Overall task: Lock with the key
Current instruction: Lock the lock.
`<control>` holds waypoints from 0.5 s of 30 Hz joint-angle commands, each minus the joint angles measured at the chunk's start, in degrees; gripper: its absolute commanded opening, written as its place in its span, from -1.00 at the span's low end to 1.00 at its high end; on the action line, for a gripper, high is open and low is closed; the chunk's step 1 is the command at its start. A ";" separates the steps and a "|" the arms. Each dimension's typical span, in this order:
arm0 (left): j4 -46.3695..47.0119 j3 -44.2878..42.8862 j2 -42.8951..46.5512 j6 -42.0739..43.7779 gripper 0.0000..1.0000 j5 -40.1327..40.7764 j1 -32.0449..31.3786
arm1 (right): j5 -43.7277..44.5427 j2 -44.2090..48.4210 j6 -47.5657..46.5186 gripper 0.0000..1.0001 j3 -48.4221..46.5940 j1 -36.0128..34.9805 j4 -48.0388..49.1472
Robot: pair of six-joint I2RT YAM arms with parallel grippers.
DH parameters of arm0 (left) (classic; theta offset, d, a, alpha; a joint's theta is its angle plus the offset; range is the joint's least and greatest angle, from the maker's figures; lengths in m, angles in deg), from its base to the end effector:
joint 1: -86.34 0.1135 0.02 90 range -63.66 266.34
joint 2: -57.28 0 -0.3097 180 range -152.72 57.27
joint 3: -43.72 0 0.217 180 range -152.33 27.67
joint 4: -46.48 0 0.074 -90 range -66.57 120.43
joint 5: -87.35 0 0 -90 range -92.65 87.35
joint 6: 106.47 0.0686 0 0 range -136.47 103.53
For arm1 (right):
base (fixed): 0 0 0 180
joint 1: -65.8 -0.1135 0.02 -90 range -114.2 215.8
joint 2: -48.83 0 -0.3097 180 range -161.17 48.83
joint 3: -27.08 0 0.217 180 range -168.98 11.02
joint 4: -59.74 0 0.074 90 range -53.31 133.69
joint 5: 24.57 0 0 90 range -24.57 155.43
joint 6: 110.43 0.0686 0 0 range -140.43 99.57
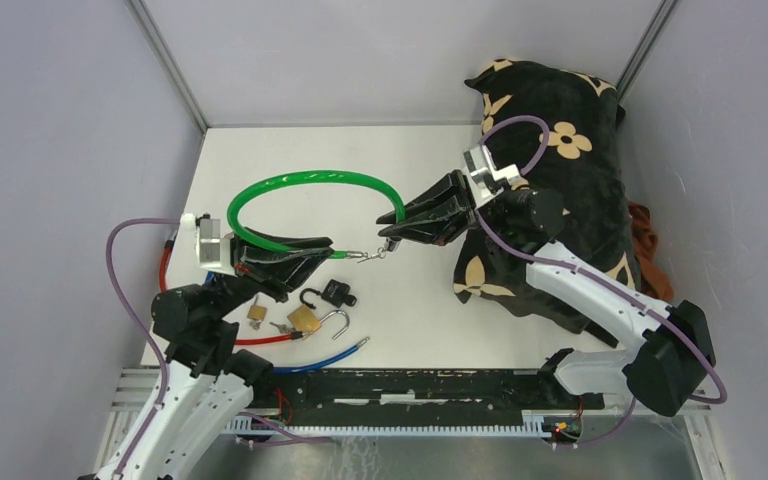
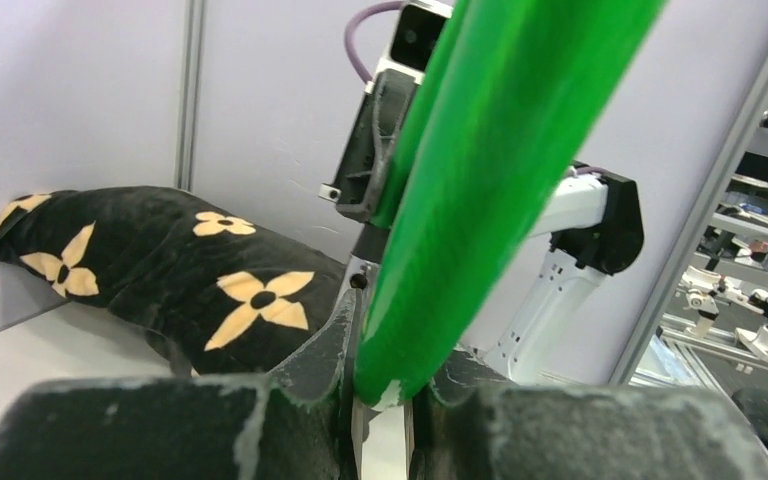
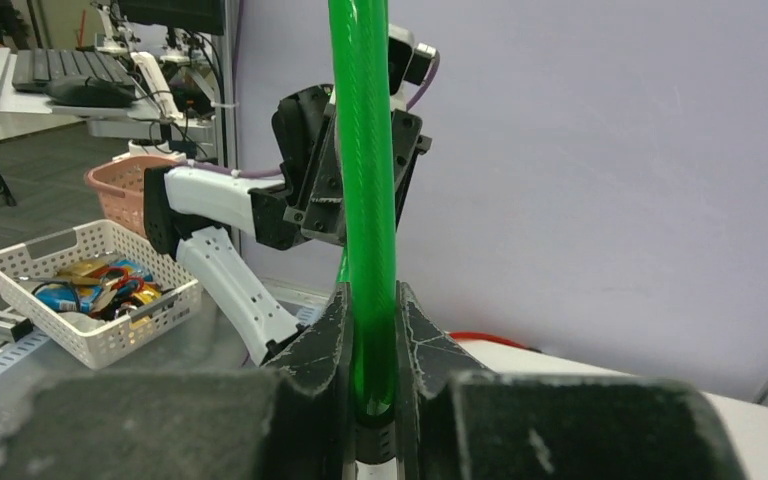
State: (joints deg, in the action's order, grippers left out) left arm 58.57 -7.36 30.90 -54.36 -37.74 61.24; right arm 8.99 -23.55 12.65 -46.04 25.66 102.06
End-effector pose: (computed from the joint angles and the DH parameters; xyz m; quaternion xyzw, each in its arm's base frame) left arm 0.0230 -0.0543 0.4197 0.2203 0.4544 -0.5605 0.6564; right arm 0.1352 0.1888 0.4879 -0.4545 0.3236 0.6332 0.5365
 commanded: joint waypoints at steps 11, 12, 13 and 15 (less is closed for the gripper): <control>16.09 0.92 -1.73 0.27 -0.95 -0.29 0.02 | -2.35 -3.78 -0.24 -1.00 -5.65 -6.00 7.21; 16.78 1.18 -2.08 0.03 -0.95 -0.21 0.01 | -2.71 -4.10 -0.15 -1.00 -6.28 -6.29 6.86; 17.38 1.30 -2.41 -0.30 -0.95 -0.48 -0.07 | -2.73 -4.33 -0.69 -1.00 -6.63 -6.46 5.92; 17.90 1.65 -2.69 -1.27 -0.96 -1.55 -0.12 | -2.10 -4.18 -1.75 -1.00 -6.53 -6.68 5.36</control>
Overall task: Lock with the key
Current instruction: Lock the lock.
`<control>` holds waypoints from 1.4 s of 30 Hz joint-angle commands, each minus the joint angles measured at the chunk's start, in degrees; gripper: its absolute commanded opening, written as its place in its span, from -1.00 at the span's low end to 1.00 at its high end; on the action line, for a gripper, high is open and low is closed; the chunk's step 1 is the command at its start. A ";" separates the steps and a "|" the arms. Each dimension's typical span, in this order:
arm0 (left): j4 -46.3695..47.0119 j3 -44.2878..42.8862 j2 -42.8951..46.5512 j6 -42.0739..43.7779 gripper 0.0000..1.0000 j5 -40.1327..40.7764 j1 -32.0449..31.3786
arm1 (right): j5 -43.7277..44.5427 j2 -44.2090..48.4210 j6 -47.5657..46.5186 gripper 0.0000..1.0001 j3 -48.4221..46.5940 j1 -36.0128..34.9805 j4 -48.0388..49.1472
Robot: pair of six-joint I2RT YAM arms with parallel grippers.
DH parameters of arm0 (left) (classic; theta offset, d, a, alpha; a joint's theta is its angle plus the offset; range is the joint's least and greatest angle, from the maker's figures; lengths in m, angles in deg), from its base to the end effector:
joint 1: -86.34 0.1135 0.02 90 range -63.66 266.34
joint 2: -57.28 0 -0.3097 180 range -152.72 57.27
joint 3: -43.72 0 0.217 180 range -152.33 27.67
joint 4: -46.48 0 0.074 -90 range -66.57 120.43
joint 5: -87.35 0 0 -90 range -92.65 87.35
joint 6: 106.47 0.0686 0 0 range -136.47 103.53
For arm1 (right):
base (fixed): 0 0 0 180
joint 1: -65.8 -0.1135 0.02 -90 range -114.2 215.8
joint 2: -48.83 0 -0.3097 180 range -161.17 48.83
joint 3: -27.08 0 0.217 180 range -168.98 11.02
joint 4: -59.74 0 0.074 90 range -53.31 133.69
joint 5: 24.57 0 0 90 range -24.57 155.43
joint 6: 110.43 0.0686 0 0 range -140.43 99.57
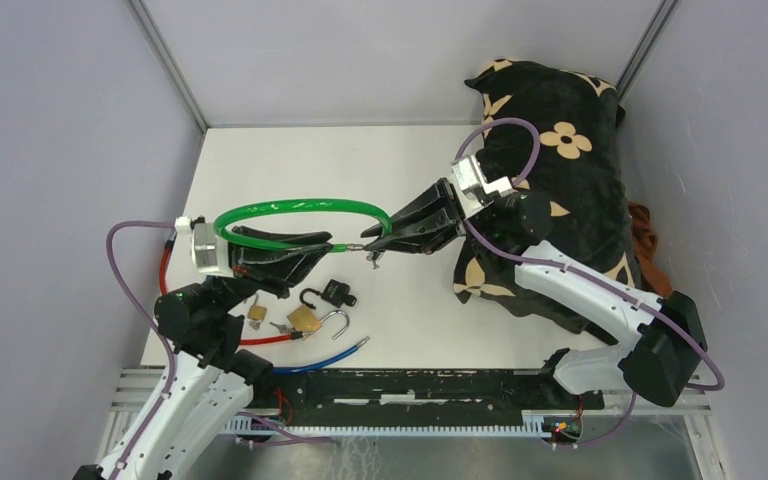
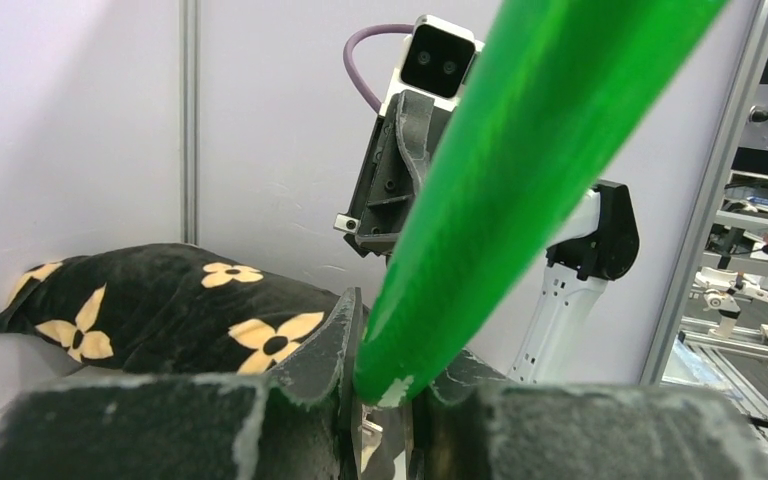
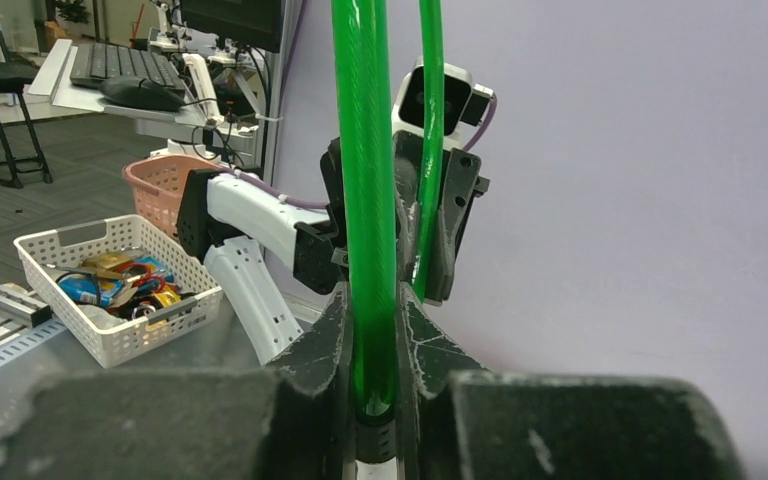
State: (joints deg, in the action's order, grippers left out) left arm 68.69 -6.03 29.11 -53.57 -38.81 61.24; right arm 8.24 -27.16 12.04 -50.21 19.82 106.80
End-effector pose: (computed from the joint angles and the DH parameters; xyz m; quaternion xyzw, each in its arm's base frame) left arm 0.0210 -0.0545 0.4291 0.2449 0.4008 -0.5559 0.6858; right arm 0.1224 0.2097 0.5020 -0.4810 0.2573 0.6508 0.5282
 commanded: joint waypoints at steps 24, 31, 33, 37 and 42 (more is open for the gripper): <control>9.80 1.33 -4.80 -5.55 -0.95 8.37 -1.52 | 11.28 -3.72 -0.22 -1.00 -0.30 -4.03 12.81; 11.54 -0.11 -7.86 -6.45 -0.96 7.73 -2.11 | 15.27 -6.06 0.68 -1.00 -0.83 -5.15 17.11; 11.32 -0.45 -8.66 -5.55 -0.95 8.38 -3.16 | 14.93 -7.56 1.71 -1.00 -1.96 -5.55 17.79; 11.40 -1.89 -10.08 -4.69 -0.96 7.67 -4.53 | 15.09 -9.67 2.31 -1.00 -2.42 -6.10 18.70; 10.20 -1.66 -11.34 1.55 -0.95 5.61 -6.05 | 16.64 -11.66 1.46 -1.00 0.80 -6.01 20.58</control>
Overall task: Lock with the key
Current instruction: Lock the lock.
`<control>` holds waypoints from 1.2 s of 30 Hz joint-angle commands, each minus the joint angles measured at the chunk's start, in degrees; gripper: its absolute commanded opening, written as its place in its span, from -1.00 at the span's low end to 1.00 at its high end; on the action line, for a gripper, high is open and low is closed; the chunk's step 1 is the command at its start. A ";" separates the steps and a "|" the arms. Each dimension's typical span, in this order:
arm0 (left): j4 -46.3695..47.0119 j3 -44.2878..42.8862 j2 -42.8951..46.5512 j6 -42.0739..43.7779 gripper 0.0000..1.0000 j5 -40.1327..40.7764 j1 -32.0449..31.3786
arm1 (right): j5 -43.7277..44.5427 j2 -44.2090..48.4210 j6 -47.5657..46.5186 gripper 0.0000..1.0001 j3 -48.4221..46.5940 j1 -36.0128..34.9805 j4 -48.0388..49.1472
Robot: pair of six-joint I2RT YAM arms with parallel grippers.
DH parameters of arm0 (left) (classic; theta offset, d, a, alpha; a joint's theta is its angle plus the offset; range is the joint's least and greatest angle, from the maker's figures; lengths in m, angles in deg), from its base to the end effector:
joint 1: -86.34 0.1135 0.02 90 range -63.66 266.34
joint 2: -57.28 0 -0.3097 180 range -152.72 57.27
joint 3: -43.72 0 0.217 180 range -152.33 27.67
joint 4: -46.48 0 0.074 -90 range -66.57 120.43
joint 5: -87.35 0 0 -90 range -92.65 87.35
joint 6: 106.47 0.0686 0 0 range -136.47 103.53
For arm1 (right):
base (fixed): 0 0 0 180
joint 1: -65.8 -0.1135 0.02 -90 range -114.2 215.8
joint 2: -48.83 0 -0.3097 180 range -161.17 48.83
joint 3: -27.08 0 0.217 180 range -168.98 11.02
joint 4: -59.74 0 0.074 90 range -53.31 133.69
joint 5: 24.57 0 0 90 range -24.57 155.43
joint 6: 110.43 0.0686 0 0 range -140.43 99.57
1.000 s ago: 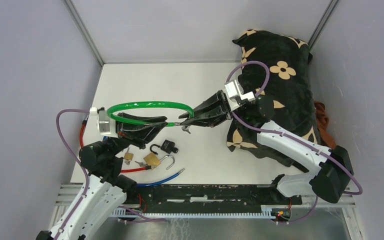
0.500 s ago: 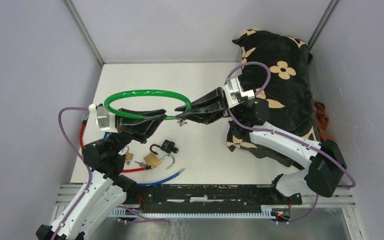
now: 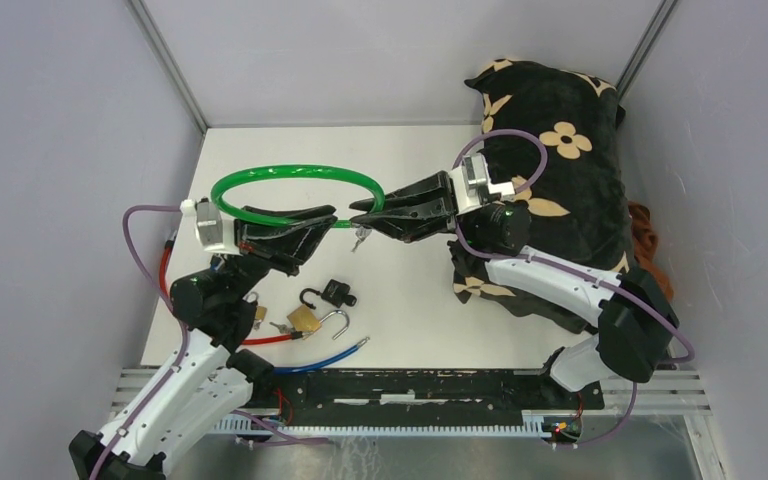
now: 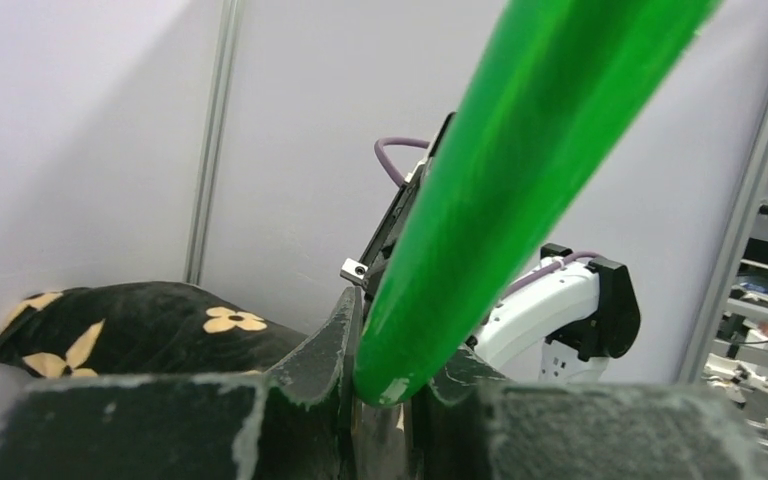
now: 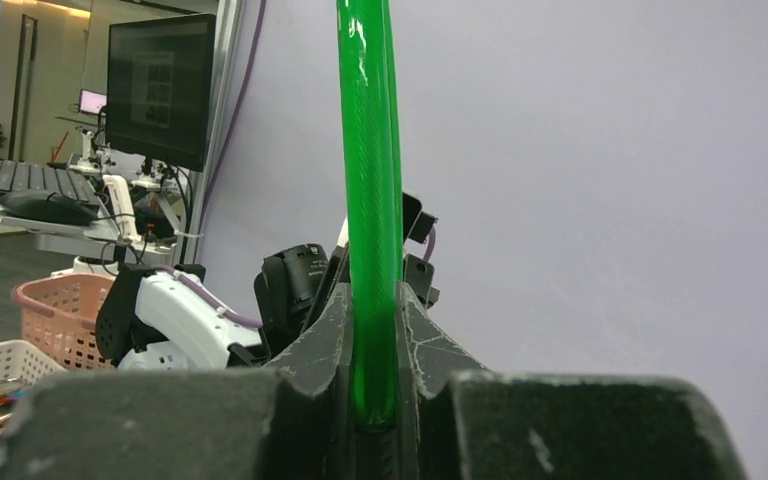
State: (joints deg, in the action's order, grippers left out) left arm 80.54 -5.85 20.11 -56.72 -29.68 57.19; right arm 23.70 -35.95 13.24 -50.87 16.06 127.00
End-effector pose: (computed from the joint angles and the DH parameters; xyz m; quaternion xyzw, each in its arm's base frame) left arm 0.0531 -0.0653 0.4452 0.1811 0.3799 -0.5853 0.6930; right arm 0.1390 0.2348 0.5050 -0.3743 0.1880 0.6689 0.6141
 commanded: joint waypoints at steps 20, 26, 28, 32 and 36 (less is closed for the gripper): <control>-16.07 12.39 -24.07 29.95 -0.95 -9.03 -5.19 | 15.88 -21.52 -4.65 -1.00 39.15 3.69 28.79; -17.56 11.16 -31.18 36.41 -0.95 -5.82 -5.75 | 16.40 -23.29 -8.79 -0.72 41.00 6.69 24.42; -17.92 11.51 -32.88 38.38 -0.96 -5.43 -5.74 | 18.17 -21.26 -12.34 -0.51 42.20 7.21 16.91; -17.51 11.72 -36.90 42.19 -0.96 -3.52 -7.59 | 20.17 -17.43 -16.00 -0.18 42.78 7.24 2.34; -15.70 11.57 -40.06 45.88 -0.95 -2.53 -9.26 | 22.29 -15.73 -13.87 -0.02 46.25 7.22 0.97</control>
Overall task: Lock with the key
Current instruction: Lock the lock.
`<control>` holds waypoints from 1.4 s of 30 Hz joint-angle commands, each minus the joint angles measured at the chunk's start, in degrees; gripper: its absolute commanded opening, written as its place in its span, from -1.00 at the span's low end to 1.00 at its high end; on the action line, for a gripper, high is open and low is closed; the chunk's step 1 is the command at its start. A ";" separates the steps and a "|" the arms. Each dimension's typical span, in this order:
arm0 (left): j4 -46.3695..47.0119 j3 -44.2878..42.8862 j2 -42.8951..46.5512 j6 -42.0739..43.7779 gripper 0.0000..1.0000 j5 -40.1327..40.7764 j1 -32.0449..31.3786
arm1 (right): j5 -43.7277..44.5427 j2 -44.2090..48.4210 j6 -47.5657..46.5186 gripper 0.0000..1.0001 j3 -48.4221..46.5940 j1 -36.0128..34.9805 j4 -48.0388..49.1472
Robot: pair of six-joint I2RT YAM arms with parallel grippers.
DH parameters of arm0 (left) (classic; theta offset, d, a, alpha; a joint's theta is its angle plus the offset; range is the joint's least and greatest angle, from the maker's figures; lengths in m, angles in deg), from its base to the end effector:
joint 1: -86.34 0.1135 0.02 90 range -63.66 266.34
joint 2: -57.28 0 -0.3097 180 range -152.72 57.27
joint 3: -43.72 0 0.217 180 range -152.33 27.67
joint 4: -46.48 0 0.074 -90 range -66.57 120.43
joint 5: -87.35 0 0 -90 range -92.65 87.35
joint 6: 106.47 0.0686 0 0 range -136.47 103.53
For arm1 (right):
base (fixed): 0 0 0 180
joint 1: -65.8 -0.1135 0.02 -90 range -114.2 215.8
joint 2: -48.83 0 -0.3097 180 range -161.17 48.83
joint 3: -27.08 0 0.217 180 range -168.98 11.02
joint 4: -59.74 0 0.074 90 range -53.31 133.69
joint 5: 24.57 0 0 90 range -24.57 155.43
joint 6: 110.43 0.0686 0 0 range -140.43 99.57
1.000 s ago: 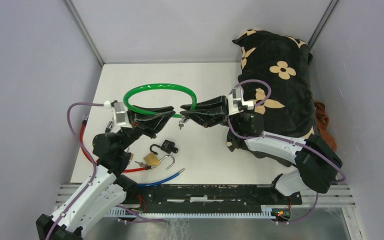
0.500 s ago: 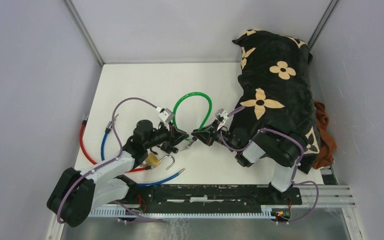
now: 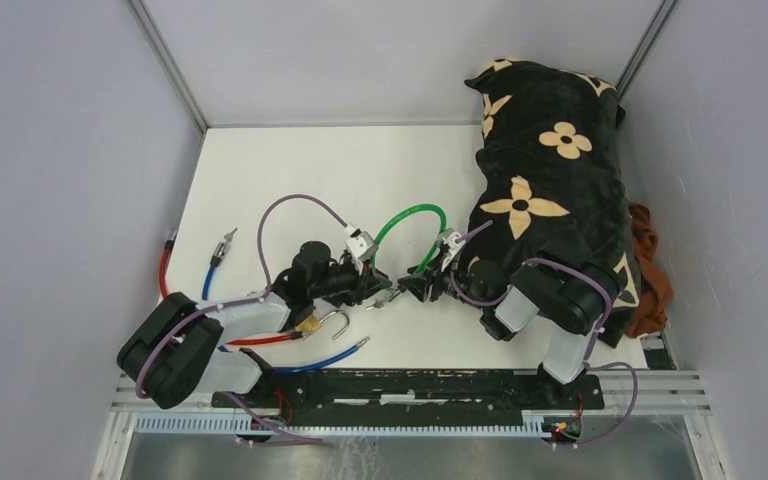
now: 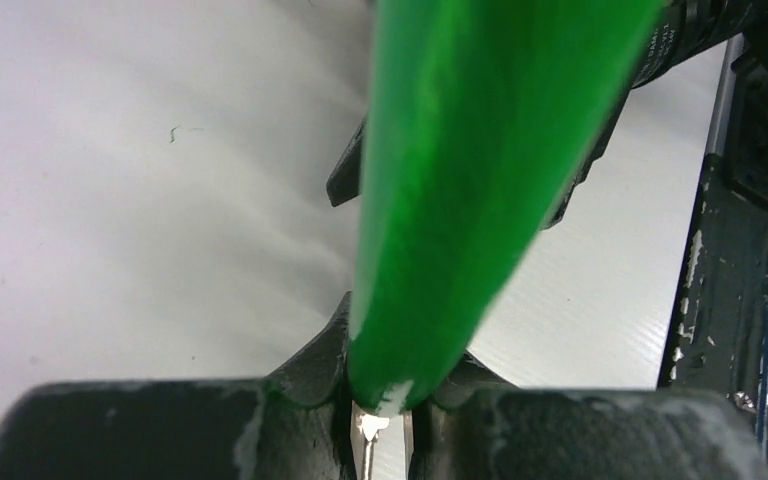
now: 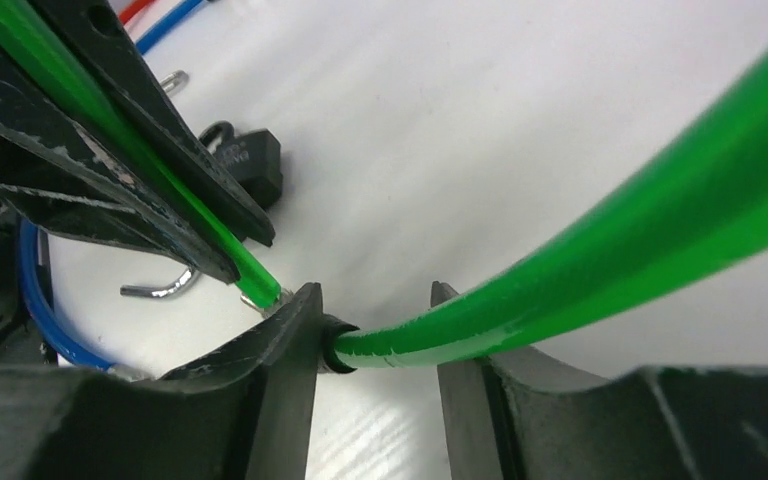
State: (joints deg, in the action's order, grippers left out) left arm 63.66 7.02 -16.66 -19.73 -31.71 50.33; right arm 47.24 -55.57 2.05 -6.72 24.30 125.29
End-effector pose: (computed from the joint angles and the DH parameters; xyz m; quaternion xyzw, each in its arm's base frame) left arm 0.1688 -0.1639 0.2338 0.3616 0.7205 -0.3801 0.4535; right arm 0.2163 0.2199 0.1965 -0.2256 0.7007 0.4521 0.5038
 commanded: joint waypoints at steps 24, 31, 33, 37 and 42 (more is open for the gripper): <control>-5.65 -2.68 -10.37 16.64 -0.95 -1.43 -2.62 | -33.01 46.21 -44.46 0.51 -24.87 -0.91 -95.65; -7.43 -4.02 -10.22 20.35 -0.95 -3.60 -2.55 | -17.29 38.59 -56.50 0.70 -49.15 -0.82 -110.44; -7.59 -3.84 -10.22 20.82 -0.95 -4.38 -2.57 | -12.38 34.43 -61.10 0.75 -54.72 -0.47 -116.50; -8.43 -3.88 -10.04 21.00 -0.96 -5.67 -2.60 | -8.67 26.46 -66.20 0.71 -60.14 1.27 -125.33; -8.49 -3.95 -9.83 21.34 -0.95 -5.61 -2.59 | -12.66 22.54 -68.50 0.57 -59.99 2.56 -128.71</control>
State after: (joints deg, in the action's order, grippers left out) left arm 62.83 2.19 -24.72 -1.53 -37.35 47.95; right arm 33.51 -31.93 -61.70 -66.12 26.07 4.62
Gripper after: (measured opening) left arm 0.198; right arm 0.800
